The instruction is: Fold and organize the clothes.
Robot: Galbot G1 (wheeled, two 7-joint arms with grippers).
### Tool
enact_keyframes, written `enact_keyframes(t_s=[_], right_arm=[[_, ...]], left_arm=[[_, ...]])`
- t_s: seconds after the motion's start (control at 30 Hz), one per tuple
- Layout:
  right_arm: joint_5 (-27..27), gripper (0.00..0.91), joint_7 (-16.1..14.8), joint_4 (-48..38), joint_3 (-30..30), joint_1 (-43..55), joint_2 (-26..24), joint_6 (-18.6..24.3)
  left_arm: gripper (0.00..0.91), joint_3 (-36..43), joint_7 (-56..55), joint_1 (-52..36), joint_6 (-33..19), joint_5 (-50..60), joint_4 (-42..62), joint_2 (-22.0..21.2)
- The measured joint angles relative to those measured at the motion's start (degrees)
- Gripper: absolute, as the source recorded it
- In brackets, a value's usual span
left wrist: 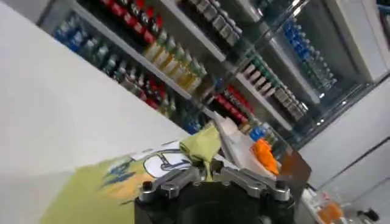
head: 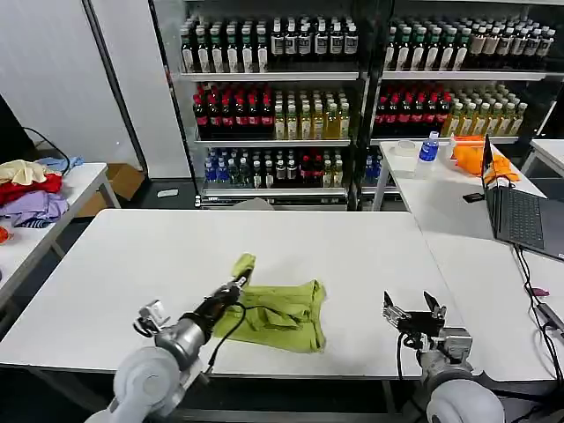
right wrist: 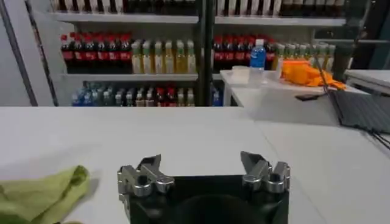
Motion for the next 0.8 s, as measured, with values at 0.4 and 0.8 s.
enact_keyframes(t_s=[0.4,0.8], right_arm=[[0.1,0.907,0.0,-0.8,-0.3,0.9,-0.2,0.0],[0.0,0.907,0.2,-1.6,-1.3,2.1,0.1,-0.2]], left_arm=[[0.907,7.4,0.6,-5.1,0.6,2.9,5.9,-5.4],[0.907,10.3,1.8,-6.6,2.3,7.0,7.7,-7.1]])
